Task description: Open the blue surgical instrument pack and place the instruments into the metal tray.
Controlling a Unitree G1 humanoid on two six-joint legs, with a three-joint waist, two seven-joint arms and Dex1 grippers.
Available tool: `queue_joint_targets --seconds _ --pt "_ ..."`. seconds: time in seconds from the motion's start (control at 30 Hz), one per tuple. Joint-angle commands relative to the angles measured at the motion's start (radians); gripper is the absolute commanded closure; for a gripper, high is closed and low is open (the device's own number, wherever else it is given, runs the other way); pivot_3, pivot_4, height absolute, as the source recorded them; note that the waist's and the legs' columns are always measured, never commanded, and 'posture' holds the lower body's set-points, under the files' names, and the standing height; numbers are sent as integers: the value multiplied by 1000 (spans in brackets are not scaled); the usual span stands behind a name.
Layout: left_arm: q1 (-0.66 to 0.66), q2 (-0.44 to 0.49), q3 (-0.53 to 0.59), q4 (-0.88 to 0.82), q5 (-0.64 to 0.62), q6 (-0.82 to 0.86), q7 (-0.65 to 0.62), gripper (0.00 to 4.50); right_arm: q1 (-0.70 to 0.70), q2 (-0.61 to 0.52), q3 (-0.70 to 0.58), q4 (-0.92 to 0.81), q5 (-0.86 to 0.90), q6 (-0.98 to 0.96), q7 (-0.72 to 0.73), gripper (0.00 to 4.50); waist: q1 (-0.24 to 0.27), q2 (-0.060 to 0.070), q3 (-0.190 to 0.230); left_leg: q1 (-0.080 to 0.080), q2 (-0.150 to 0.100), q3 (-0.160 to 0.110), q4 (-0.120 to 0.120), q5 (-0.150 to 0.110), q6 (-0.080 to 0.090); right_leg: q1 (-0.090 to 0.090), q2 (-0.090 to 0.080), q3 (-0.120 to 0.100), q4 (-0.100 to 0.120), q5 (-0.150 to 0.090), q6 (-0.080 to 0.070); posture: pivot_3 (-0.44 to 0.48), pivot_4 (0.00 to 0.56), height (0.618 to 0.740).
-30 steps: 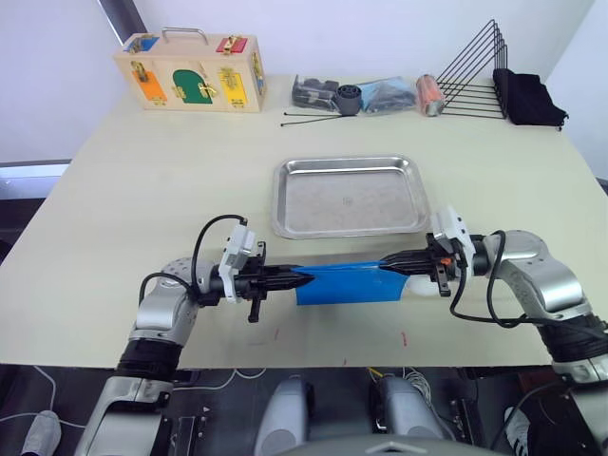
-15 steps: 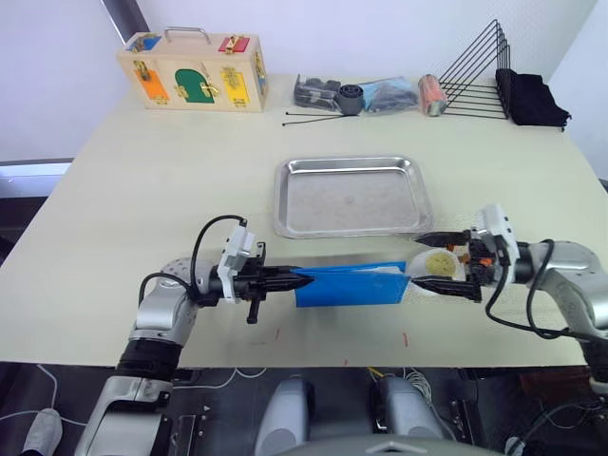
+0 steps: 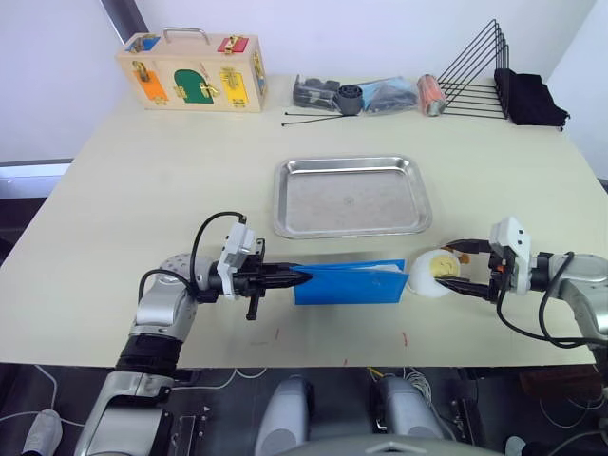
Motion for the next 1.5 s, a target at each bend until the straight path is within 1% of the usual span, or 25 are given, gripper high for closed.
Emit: queue_joint_targets --seconds 0.03,0.07,0.1,0.13,0.17,0.2,0.23,0.27,0.33,0.37,0.4,0.43,0.47,0.6,0.73,0.93,1.03,1.2,1.33,1.43,1.5 --pt "-15 10 22 -7 -8 -12 -10 4500 18 -20 -11 -5 2 35 -3 21 0 0 0 0 0 0 0 0 0 0 0 0 0 0 0 0 150 740" --pt "-15 10 22 -7 -7 -12 -10 4500 22 -22 -14 -8 7 43 -1 538 0 0 0 0 0 0 0 0 0 0 0 0 0 0 0 0 150 740" --pt "-14 10 21 -8 -7 -11 -10 4500 29 -27 -19 -13 16 54 4 736 0 0 0 0 0 0 0 0 0 0 0 0 0 0 0 0 150 740" --pt "-13 9 21 -9 -6 -11 -10 4500 36 -32 -23 -19 23 65 10 1396 0 0 0 0 0 0 0 0 0 0 0 0 0 0 0 0 150 740" --pt "-13 9 20 -9 -6 -11 -10 4500 41 -35 -28 -26 32 73 13 1703 0 0 0 0 0 0 0 0 0 0 0 0 0 0 0 0 150 740" --pt "-13 9 19 -9 -6 -11 -10 4500 48 -34 -42 -37 50 89 12 1824 0 0 0 0 0 0 0 0 0 0 0 0 0 0 0 0 150 740" --pt "-14 8 18 -8 -5 -12 -10 4500 54 -34 -55 -48 69 108 12 2048 1 0 0 0 0 0 0 0 0 0 0 0 0 0 0 0 150 740" --pt "-15 7 18 -8 -5 -12 -10 4500 61 -34 -68 -61 89 125 12 2506 1 0 0 0 0 0 0 0 0 0 0 0 0 0 0 0 150 740" --pt "-16 6 17 -8 -4 -12 -11 4500 75 -32 -97 -87 130 161 8 3118 2 0 0 0 0 0 0 0 0 0 0 0 0 0 0 0 150 740" --pt "-16 5 17 -7 -4 -12 -11 4500 81 -31 -110 -98 147 176 2 3498 2 0 0 0 0 0 0 0 0 0 0 0 0 0 0 0 150 740" --pt "-16 5 16 -7 -4 -13 -12 4500 86 -29 -123 -107 164 190 -3 4157 2 0 0 0 0 0 0 0 0 0 0 0 0 0 0 0 150 740" --pt "-17 6 16 -6 -3 -14 -12 4500 90 -28 -141 -115 181 204 -10 4367 2 0 0 0 0 0 0 0 0 0 0 0 0 0 0 0 150 740" --pt "-21 6 14 -4 -1 -15 -12 4500 91 -29 -156 -118 193 212 -18 4481 2 0 0 0 0 0 0 0 0 0 0 0 0 0 0 0 150 740" --pt "-41 10 16 6 3 -13 -12 4500 93 -39 -223 -142 248 262 -38 4481 2 0 0 0 0 0 0 0 0 0 0 0 0 0 0 0 150 740" --pt "-66 5 9 38 15 -28 -18 4500 68 -6 -302 -184 358 329 -79 4481 0 0 0 0 0 0 0 0 0 0 0 0 0 0 0 0 150 740" --pt "-94 -8 -11 71 37 -53 -29 4500 1 71 -353 -299 550 436 -180 4481 -1 0 0 0 0 -1 0 0 0 0 0 0 0 0 0 0 150 740" --pt "-102 -9 -19 86 47 -64 -37 4500 -44 106 -349 -347 623 471 -221 4481 0 0 0 -1 0 -1 0 0 0 0 0 0 0 0 0 0 150 740" --pt "-120 -15 -23 109 55 -72 -45 4500 -117 120 -255 -397 575 455 -243 4481 0 0 0 -1 0 -1 0 0 0 0 0 0 0 0 0 0 150 740" --pt "-137 -22 -28 126 63 -80 -51 4500 -200 134 -120 -403 440 376 -244 4481 -3 0 0 -1 0 -1 0 0 0 0 0 0 0 0 0 0 150 740" --pt "-150 -29 -30 138 70 -84 -54 4500 -245 145 -25 -385 328 291 -215 4481 -1 0 0 -1 0 -1 0 0 0 0 0 -1 0 0 0 0 150 740" --pt "-158 -32 -32 146 73 -87 -56 4500 -277 174 29 -360 264 230 -215 4481 -2 0 0 -2 0 -1 0 0 0 -1 0 -1 0 0 0 0 150 740"
